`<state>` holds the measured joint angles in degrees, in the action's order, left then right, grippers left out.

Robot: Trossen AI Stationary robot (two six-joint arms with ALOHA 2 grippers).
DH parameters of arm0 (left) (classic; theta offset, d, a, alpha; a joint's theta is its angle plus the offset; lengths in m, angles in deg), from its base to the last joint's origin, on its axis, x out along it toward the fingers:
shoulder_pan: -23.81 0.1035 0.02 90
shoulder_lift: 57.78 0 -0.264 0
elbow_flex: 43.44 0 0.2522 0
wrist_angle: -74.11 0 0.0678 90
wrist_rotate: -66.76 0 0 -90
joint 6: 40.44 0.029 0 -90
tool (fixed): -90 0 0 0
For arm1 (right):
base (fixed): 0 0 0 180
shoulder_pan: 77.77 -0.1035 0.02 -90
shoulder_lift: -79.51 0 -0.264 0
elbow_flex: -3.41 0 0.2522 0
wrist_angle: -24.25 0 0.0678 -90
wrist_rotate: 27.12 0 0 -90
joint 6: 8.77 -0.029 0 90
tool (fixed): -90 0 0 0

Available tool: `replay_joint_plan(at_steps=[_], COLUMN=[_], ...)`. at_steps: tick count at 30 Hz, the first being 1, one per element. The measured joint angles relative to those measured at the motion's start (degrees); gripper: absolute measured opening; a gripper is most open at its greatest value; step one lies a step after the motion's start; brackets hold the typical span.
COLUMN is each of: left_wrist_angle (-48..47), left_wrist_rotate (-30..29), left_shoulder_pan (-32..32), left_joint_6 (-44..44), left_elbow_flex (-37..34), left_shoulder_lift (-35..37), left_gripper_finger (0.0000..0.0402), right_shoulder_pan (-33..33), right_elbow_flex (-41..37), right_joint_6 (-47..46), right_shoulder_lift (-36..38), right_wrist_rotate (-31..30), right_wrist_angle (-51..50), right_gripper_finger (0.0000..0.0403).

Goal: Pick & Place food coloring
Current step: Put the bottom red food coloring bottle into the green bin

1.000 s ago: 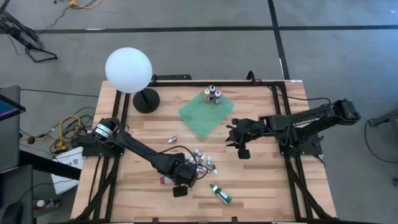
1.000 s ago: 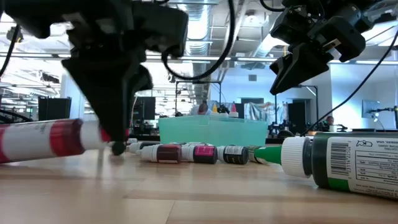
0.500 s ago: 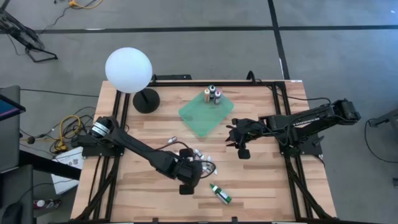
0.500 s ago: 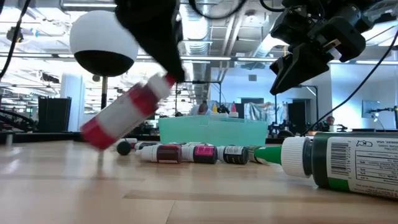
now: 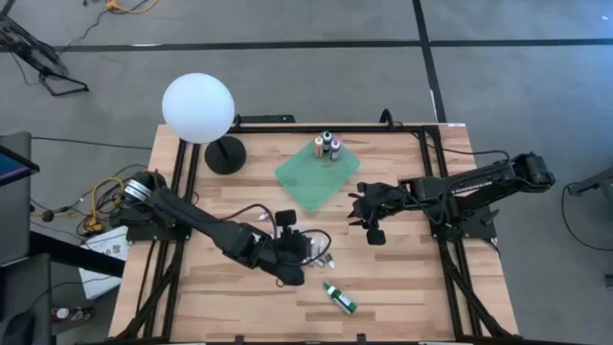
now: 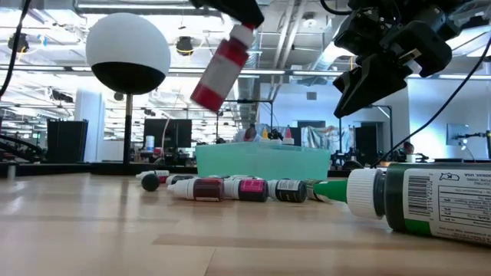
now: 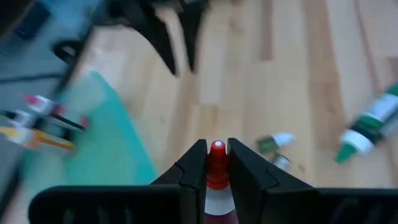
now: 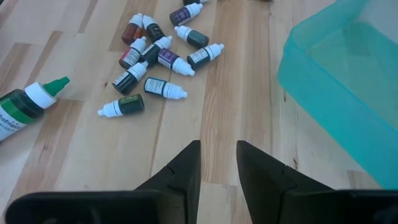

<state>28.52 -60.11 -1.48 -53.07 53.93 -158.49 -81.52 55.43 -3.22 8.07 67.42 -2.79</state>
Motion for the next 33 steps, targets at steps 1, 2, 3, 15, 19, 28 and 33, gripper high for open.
replay_joint_plan(at_steps=[1,2,3,15,19,28,33], left_wrist_angle=[0.95,1.86,2.98,14.64,20.04,27.88,38.06], left_wrist_rotate=[-1.28,-2.31,-3.11,-2.66,-0.84,2.02,4.91], left_shoulder_pan=[0.09,0.19,0.36,5.34,7.28,11.86,14.84], left_joint_6=[1.2,2.46,3.69,13.04,16.0,18.26,18.5], left_elbow_flex=[0.0,-0.01,-0.08,-3.78,-6.24,-12.44,-20.34], left_shoulder_lift=[0.33,0.61,0.91,2.78,3.07,6.44,10.82], left_gripper_finger=[0.0043,0.0043,0.0043,0.0043,0.0043,0.0043,0.0043], right_shoulder_pan=[0.0,0.0,0.0,-0.02,-0.02,-0.02,-0.02], right_elbow_flex=[0.0,0.0,0.0,0.0,0.0,0.0,-0.02], right_joint_6=[0.01,-0.01,0.01,0.01,0.01,0.47,0.92], right_shoulder_lift=[0.0,0.0,0.0,0.0,0.0,-0.02,-0.02], right_wrist_rotate=[0.0,0.0,0.02,0.02,0.0,0.0,0.0], right_wrist_angle=[0.0,0.0,-0.02,-0.24,-0.68,-1.34,-1.45], right_gripper_finger=[0.0095,0.0095,0.0095,0.0095,0.0095,0.0095,0.0095])
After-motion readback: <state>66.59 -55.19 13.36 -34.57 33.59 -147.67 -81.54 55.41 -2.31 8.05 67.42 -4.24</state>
